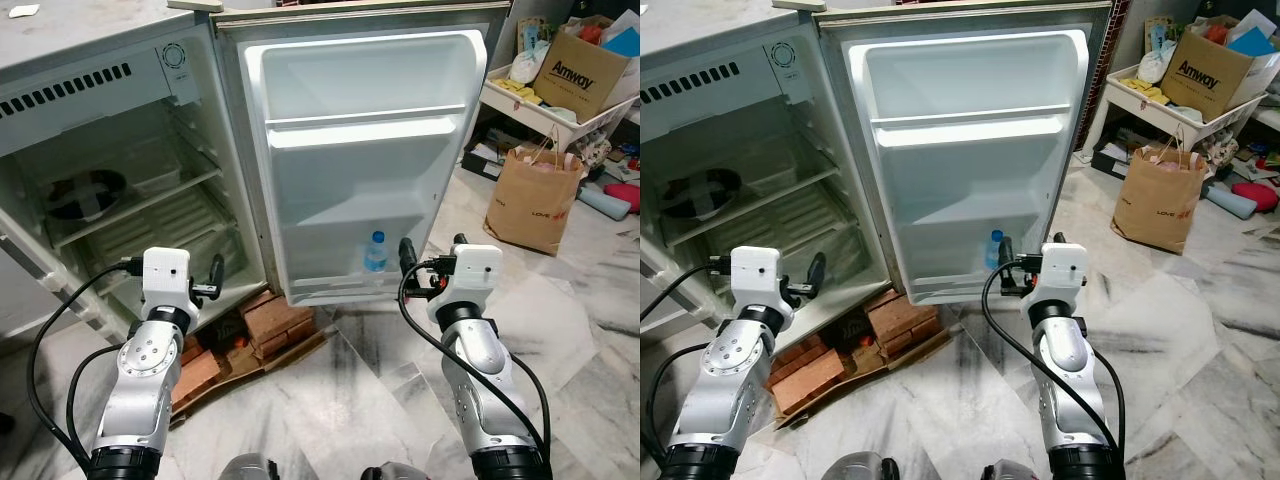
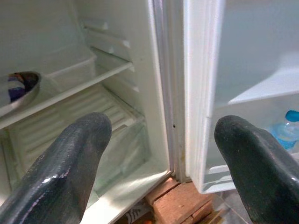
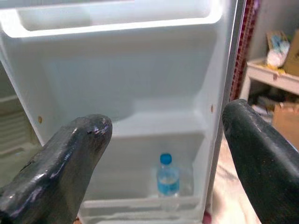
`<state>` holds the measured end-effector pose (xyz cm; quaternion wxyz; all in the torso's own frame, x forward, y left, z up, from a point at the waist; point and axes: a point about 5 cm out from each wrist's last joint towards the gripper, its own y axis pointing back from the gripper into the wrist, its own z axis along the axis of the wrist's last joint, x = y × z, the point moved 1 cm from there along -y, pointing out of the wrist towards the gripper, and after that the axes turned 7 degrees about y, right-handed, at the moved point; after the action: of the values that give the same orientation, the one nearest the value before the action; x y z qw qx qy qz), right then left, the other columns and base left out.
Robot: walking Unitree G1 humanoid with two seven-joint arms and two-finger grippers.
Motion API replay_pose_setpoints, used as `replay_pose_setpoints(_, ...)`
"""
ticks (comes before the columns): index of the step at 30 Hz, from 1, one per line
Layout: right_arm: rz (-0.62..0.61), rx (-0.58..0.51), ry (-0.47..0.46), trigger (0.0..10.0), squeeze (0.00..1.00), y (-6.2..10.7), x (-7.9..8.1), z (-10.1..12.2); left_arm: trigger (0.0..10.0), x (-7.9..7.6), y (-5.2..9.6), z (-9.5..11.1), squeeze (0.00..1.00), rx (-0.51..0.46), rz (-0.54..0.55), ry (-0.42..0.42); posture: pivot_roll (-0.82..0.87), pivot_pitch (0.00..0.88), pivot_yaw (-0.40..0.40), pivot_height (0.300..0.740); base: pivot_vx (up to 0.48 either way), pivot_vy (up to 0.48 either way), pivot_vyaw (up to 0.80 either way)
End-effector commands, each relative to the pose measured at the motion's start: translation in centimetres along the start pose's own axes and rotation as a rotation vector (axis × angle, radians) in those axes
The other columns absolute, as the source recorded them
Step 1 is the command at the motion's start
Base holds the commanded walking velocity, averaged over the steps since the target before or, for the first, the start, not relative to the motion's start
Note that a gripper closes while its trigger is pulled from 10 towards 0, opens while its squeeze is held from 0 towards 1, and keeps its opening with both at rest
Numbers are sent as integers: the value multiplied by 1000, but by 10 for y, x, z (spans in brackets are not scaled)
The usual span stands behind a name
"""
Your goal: Restocking fridge
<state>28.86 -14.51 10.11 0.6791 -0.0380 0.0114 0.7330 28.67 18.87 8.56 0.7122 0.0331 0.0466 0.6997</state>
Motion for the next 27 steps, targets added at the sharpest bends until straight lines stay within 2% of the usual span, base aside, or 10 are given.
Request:
replay_pose_setpoints(1,0,-15,7,10000,0,-2,-3,3,10000,-1,-1,0,0,-3,0,-6,48,11,21,740,0,-469,750)
replay_pose_setpoints(9,-1,-14,-3,10000,0,-2,-2,3,10000,-3,0,-1,0,1,-3,-3,46,16,20,740,0,-469,705)
replay_pose_setpoints(14,-14,-9,-26,10000,0,-2,-3,1,10000,-3,-1,-2,0,1,-4,1,44,18,18,740,0,-469,0)
replay_pose_setpoints(18,10,-33,-3,10000,0,-1,-3,5,10000,-4,-1,-2,0,3,-3,2,42,19,18,740,0,-469,0)
replay_pose_setpoints(27,18,-41,-11,10000,0,-2,-2,6,10000,-4,-2,-2,0,1,3,5,45,20,16,740,0,-453,724)
